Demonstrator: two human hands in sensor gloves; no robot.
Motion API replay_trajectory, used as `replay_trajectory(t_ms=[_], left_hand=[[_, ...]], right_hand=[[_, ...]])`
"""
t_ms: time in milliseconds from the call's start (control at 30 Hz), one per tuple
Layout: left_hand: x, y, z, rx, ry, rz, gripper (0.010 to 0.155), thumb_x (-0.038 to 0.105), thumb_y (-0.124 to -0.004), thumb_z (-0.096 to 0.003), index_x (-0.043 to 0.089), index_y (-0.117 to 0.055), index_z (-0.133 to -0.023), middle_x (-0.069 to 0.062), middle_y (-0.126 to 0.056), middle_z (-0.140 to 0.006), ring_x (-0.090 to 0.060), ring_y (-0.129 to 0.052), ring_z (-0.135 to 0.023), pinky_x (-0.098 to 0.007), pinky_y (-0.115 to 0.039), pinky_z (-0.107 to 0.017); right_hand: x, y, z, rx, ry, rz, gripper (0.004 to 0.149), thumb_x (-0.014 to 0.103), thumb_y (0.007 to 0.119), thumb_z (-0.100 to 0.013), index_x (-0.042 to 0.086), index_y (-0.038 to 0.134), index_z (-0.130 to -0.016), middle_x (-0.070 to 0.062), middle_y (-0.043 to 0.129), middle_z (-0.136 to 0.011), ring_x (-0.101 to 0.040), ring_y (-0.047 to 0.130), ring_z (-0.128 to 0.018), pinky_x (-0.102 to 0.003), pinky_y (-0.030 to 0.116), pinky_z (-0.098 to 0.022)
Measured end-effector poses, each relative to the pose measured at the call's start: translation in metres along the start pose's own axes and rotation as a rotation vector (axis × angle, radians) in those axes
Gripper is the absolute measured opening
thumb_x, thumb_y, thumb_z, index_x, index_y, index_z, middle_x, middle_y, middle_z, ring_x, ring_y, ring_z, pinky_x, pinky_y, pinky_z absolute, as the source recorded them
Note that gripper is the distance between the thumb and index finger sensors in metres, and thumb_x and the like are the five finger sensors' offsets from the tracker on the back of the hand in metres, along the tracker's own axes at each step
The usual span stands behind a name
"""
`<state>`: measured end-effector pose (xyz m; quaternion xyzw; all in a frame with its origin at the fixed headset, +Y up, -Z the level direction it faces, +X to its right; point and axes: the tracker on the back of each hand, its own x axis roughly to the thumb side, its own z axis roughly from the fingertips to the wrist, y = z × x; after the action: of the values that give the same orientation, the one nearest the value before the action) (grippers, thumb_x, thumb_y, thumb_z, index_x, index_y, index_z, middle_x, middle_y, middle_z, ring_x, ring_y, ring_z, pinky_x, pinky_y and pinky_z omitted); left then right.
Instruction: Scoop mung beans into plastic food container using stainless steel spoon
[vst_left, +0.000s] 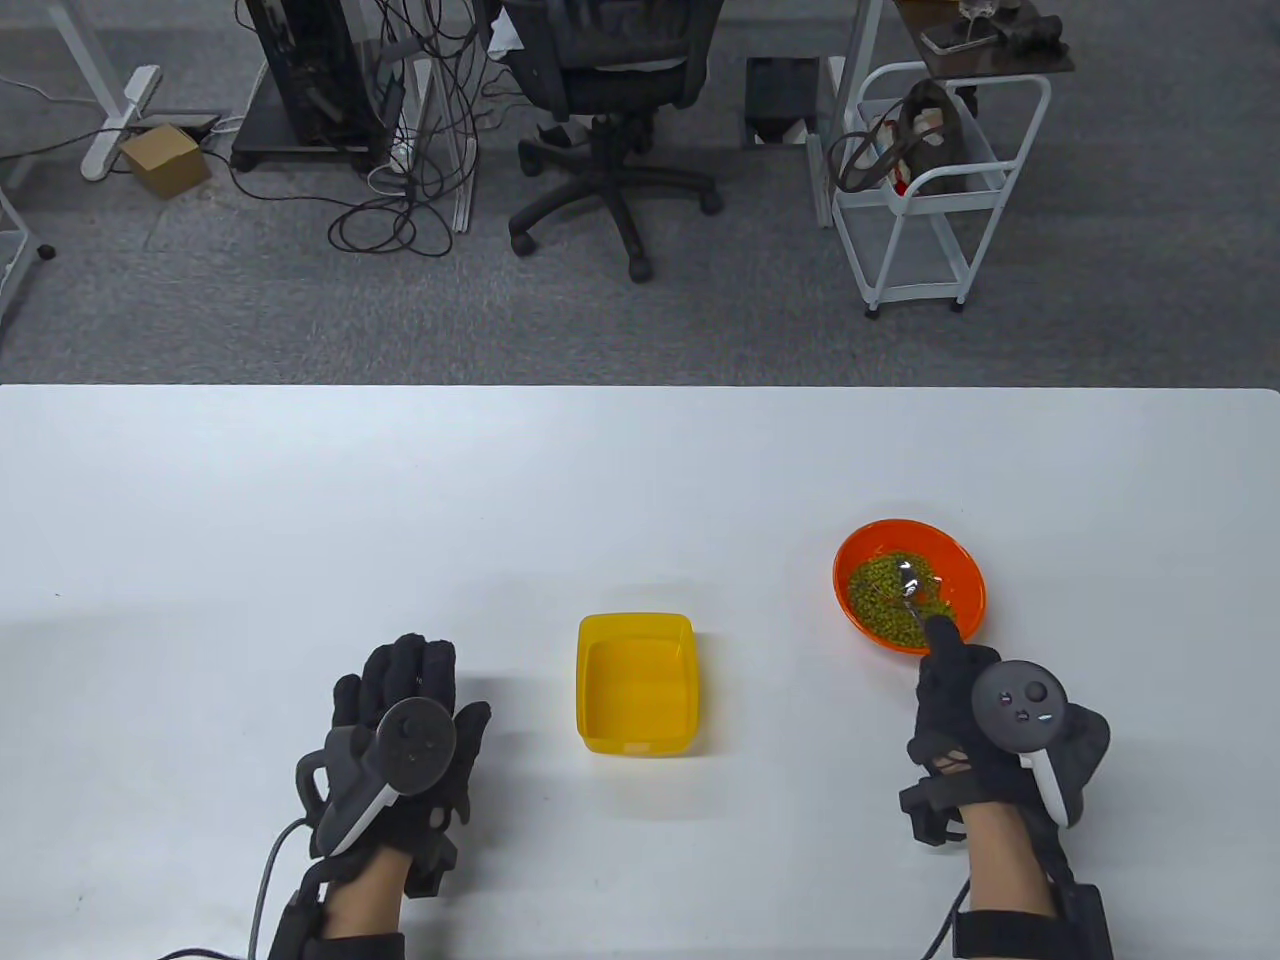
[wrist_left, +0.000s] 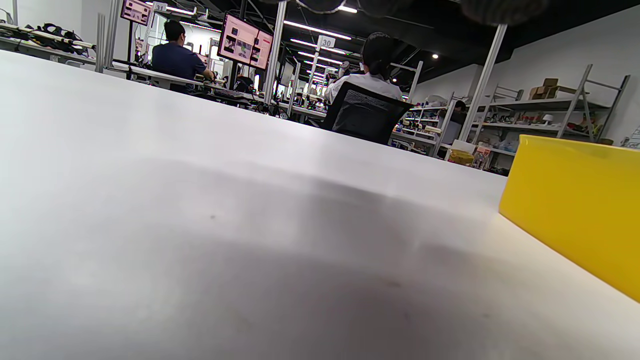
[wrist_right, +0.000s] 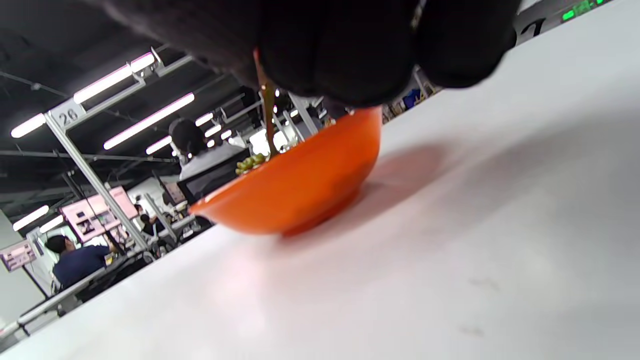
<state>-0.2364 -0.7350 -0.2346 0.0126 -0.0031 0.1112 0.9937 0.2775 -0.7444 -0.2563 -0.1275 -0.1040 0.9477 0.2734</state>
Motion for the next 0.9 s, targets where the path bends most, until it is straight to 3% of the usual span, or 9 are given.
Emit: replay_trajectory(t_ms=[200, 900], left_hand=[[0.000, -0.001, 0.000, -0.005, 0.000, 0.001, 0.074, 0.055, -0.062, -0.0475, 0.025, -0.032, -0.108, -0.011, -0.030, -0.117, -0.040, -0.034, -0.108, -0.065, -0.024, -0.075], [-0.001, -0.001, -0.001, -0.014, 0.007, -0.004, 0.074, 0.054, -0.062, -0.0475, 0.025, -0.032, -0.108, -0.011, -0.030, -0.117, -0.040, -0.034, -0.108, -0.064, -0.024, -0.075]], right_hand=[[-0.003, -0.006, 0.001, -0.069, -0.001, -0.044, 0.043, 0.033, 0.070, -0.054, 0.023, 0.070, -0.096, 0.009, 0.081, -0.072, -0.020, 0.086, -0.059, -0.051, 0.072, -0.056], [0.006, 0.000, 0.004, -0.051, -0.067, 0.010, 0.043, 0.034, 0.070, -0.054, 0.023, 0.070, -0.096, 0.010, 0.081, -0.071, -0.020, 0.086, -0.059, -0.051, 0.072, -0.056]])
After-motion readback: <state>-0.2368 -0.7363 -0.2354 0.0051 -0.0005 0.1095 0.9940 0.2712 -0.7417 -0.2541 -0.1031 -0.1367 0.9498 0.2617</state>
